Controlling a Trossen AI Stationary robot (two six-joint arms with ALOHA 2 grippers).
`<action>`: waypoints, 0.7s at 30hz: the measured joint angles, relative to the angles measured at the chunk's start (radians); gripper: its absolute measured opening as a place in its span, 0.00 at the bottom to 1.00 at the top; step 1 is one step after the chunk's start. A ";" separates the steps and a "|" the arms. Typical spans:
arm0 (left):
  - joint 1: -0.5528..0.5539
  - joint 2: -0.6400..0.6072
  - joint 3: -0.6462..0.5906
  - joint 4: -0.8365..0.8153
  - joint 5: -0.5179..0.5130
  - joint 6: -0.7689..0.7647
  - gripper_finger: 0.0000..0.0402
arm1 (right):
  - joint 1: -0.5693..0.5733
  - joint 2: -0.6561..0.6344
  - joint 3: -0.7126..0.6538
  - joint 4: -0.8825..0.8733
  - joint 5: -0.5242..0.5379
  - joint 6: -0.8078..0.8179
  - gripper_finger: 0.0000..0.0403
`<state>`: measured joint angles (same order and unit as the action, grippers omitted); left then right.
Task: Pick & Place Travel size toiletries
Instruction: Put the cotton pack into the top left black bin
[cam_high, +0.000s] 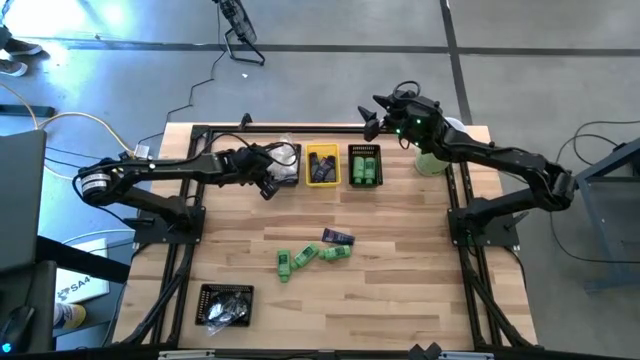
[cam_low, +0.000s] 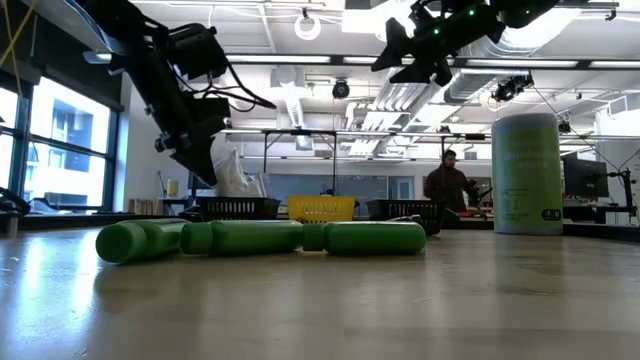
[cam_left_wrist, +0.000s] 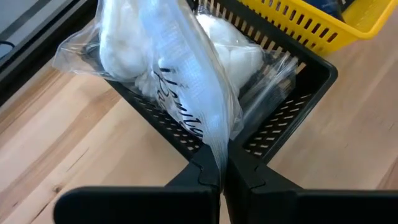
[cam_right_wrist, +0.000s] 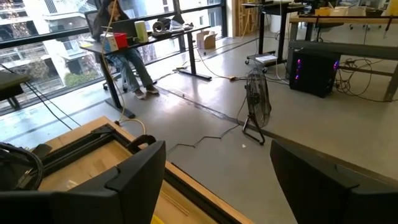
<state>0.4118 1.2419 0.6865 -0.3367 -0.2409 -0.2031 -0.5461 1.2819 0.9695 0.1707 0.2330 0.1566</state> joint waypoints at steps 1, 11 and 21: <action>0.000 0.000 0.000 0.001 0.000 0.000 0.00 | 0.000 0.000 0.000 0.000 0.000 0.000 0.70; 0.000 0.000 0.000 0.073 0.082 0.053 0.17 | 0.000 0.000 0.000 -0.001 0.000 0.000 0.70; 0.001 0.000 0.006 0.213 0.153 -0.007 0.43 | 0.001 0.000 0.000 -0.002 -0.034 0.008 0.70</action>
<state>0.4126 1.2415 0.6920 -0.1233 -0.0881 -0.2102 -0.5449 1.2819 0.9695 0.1684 0.1993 0.1642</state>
